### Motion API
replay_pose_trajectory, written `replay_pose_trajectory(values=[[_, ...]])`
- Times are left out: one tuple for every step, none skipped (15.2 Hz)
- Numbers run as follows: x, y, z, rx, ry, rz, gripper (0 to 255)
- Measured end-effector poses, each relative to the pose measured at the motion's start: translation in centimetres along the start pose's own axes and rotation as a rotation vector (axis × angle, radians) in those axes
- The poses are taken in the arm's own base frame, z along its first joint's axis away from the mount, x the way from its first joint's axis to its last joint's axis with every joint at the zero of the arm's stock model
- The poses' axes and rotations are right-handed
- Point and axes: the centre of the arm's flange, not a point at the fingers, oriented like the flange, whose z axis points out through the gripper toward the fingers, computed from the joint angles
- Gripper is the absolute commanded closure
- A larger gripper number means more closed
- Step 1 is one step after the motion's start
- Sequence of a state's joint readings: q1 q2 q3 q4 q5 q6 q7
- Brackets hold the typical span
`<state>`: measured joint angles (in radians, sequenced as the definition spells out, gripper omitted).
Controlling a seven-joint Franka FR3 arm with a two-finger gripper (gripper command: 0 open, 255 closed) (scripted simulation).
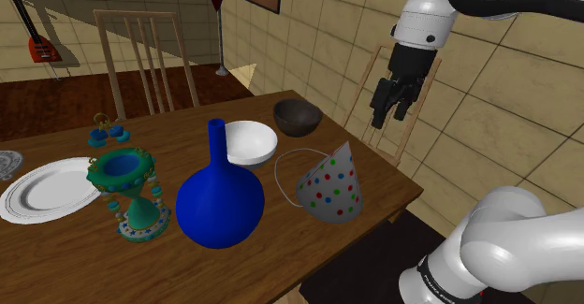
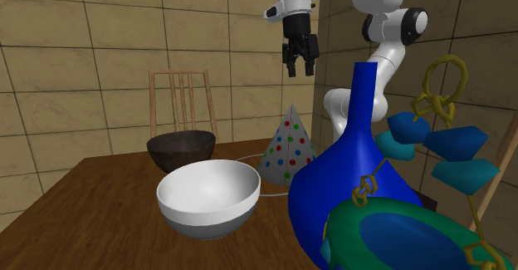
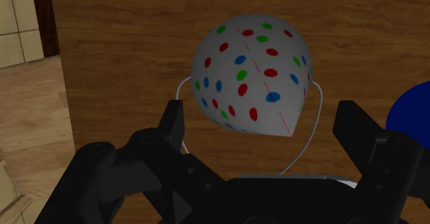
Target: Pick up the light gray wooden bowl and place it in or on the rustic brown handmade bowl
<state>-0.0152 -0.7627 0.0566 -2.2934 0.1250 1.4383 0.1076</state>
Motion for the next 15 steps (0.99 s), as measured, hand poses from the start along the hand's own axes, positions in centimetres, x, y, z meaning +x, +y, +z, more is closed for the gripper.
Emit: replay_pose_trajectory(values=[[0.0, 0.0, 0.0, 0.0, 0.0, 0.0, 0], [0.6, -0.1, 0.3, 0.001, 0.0, 0.0, 0], [1.4, -0.2, 0.8, 0.003, 0.002, 0.0, 0], [2.6, -0.5, 1.0, 0.004, 0.004, -0.001, 0], [3.6, -0.8, 1.5, 0.006, 0.006, -0.001, 0], [4.8, -1.0, 1.9, 0.008, 0.008, -0.001, 0], [5.9, -1.3, 2.4, 0.01, 0.011, -0.001, 0], [7.1, -1.6, 2.9, 0.012, 0.013, -0.002, 0], [8.1, -1.9, 3.4, 0.014, 0.016, -0.002, 0], [9.2, -2.1, 3.9, 0.017, 0.018, -0.002, 0], [10.4, -2.3, 4.4, 0.019, 0.021, -0.002, 0], [11.4, -2.4, 5.0, 0.02, 0.023, -0.002, 0], [12.6, -2.7, 5.7, 0.022, 0.026, -0.002, 0], [13.7, -2.8, 5.9, 0.025, 0.029, -0.003, 0], [15.0, -3.0, 6.3, 0.027, 0.032, -0.003, 0]])
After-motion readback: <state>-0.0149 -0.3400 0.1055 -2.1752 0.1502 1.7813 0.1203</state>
